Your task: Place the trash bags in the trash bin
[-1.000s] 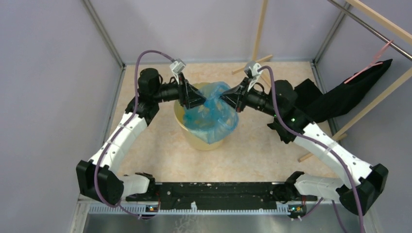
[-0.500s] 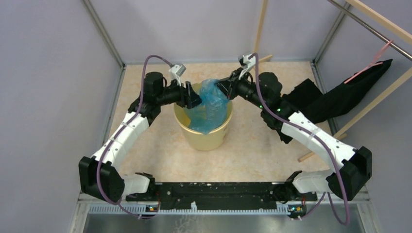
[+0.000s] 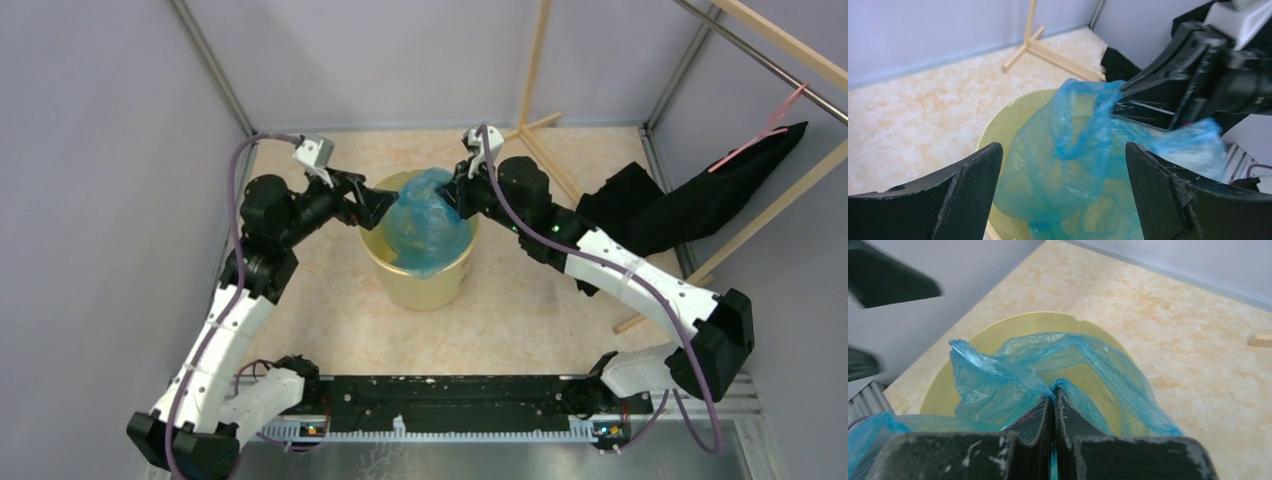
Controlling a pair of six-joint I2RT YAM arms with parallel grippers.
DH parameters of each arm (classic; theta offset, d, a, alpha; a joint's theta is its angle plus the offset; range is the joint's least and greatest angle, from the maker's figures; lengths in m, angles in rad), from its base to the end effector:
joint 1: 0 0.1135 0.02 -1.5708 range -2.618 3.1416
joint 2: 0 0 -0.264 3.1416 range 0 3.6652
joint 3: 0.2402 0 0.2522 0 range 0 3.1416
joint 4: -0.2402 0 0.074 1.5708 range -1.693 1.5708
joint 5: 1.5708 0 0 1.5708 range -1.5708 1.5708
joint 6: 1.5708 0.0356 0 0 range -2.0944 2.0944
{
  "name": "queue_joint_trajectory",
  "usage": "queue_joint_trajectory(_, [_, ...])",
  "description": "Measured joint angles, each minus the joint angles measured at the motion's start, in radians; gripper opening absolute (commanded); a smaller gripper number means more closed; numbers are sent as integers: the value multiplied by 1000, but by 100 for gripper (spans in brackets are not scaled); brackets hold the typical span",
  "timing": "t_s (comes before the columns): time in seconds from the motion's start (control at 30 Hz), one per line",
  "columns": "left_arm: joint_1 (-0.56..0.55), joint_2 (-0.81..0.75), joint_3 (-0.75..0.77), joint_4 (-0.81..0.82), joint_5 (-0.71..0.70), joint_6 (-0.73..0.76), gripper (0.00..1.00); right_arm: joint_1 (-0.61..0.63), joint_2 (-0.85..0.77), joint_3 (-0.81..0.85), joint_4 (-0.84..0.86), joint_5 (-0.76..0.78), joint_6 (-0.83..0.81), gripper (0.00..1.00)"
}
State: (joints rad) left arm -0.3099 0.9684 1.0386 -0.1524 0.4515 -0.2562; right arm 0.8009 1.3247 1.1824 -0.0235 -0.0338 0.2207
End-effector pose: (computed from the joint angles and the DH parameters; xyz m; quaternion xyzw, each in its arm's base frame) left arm 0.2012 -0.0807 0.3994 0.1708 0.7126 -0.3425 0.5880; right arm 0.2182 0.2268 0.3761 -0.2287 0.7281 0.3271 0.5573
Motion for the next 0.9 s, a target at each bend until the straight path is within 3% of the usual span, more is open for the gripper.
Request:
queue_joint_trajectory(0.13, [0,-82,4,3,-31,-54,99,5,19,51,-37,101,-4,0])
queue_joint_trajectory(0.3, [1,-76,116,-140,-34,-166,99,47,17,54,-38,168,-36,0])
queue_joint_trajectory(0.43, [1,-67,189,-189,64,-280,92,122,17,58,-36,267,-79,0])
queue_joint_trajectory(0.5, [1,-67,185,-181,122,-320,85,154,17,58,-14,323,-88,0])
queue_joint_trajectory(0.57, [1,-69,143,-125,224,-378,83,172,20,66,2,383,-79,0])
queue_joint_trajectory(0.73, [-15,-93,-36,-6,431,-463,98,171,82,162,8,484,-26,0])
queue_joint_trajectory(0.9, [-40,-149,-62,9,489,-449,98,171,135,246,14,508,-17,0])
